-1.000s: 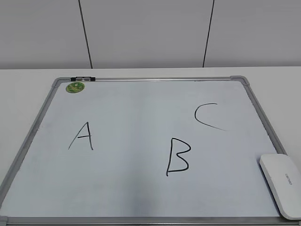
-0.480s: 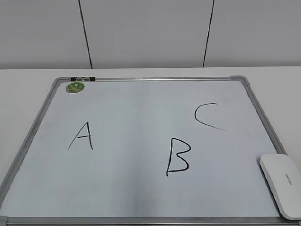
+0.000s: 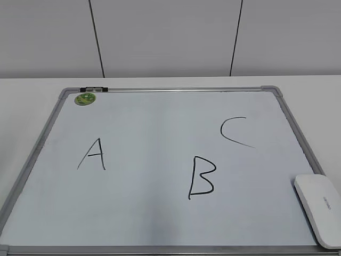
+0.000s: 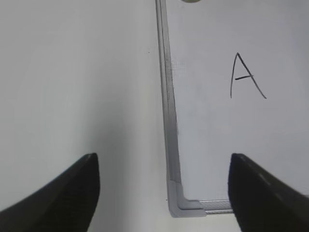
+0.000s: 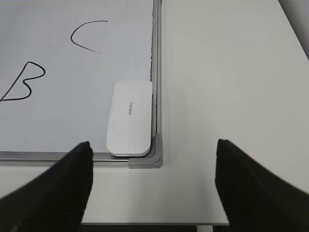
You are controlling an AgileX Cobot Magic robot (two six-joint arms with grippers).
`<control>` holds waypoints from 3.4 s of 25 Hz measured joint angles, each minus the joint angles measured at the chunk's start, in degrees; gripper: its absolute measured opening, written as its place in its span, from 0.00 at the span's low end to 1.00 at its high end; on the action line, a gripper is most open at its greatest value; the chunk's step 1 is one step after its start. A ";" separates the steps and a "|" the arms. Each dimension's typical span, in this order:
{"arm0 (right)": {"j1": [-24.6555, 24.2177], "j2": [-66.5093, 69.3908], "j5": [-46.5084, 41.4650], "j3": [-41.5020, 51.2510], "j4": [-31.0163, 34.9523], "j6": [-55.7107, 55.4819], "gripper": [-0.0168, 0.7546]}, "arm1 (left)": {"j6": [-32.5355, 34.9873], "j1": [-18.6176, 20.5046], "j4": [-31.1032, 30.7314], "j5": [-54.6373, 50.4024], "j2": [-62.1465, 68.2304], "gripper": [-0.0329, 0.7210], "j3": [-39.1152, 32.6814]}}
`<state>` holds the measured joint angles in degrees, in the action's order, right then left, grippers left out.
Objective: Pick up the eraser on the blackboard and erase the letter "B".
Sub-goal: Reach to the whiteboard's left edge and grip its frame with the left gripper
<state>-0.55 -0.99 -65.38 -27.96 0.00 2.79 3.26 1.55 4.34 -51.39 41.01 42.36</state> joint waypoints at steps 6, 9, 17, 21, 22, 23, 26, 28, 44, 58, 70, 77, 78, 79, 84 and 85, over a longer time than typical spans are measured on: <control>0.00 0.00 0.00 0.00 0.00 0.00 0.78 | 0.00 0.00 0.85 0.81 20.00 0.84 6.76; 0.00 0.00 0.00 0.00 0.00 0.00 0.78 | 0.52 0.00 0.98 -0.37 29.29 0.83 11.45; 0.00 0.00 0.00 0.00 0.00 0.00 0.78 | 5.12 0.00 5.45 -0.78 49.24 0.76 21.57; 0.00 0.00 0.00 0.00 0.00 0.00 0.78 | 6.57 0.00 7.41 -0.17 56.07 0.70 23.70; 0.00 0.00 0.00 0.00 0.00 0.00 0.78 | 6.69 0.00 7.68 0.38 57.45 0.70 24.10; 0.00 0.00 0.00 0.00 0.00 0.00 0.78 | 6.97 0.00 7.98 1.18 58.59 0.69 24.36; 0.00 0.00 0.00 0.00 0.00 0.00 0.78 | 8.26 0.00 9.15 3.20 61.07 0.69 24.50; 0.00 0.00 0.00 0.00 0.00 0.00 0.78 | 9.26 0.00 9.39 4.47 62.40 0.69 24.50; 0.00 0.00 0.00 0.00 0.39 0.00 0.78 | 11.66 0.00 10.17 4.34 72.68 0.62 33.43; 0.00 0.00 0.00 0.00 0.39 0.00 0.78 | 13.52 0.48 10.51 1.54 78.61 0.57 39.72; 0.00 0.00 0.00 0.00 0.39 0.00 0.78 | 17.26 3.71 15.49 0.50 80.79 0.46 40.47; 0.00 0.00 0.00 0.00 0.39 0.00 0.78 | 17.48 3.71 16.19 0.36 82.22 0.42 40.56; 0.00 0.00 0.00 0.00 0.39 0.00 0.78 | 17.48 3.71 16.42 0.20 82.31 0.41 40.60; 0.00 0.00 0.00 0.00 0.39 0.00 0.78 | 17.48 3.71 16.62 0.08 82.31 0.39 40.69; 0.00 0.00 0.00 0.00 0.00 0.00 0.78 | 17.48 3.71 17.25 -0.53 82.45 0.22 40.83; 0.00 0.00 0.00 0.00 0.00 0.00 0.78 | 17.48 3.71 17.25 -0.53 82.45 0.19 40.83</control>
<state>-0.55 -0.99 -65.38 -27.96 0.00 2.79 20.74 5.26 21.60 -51.92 123.46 83.18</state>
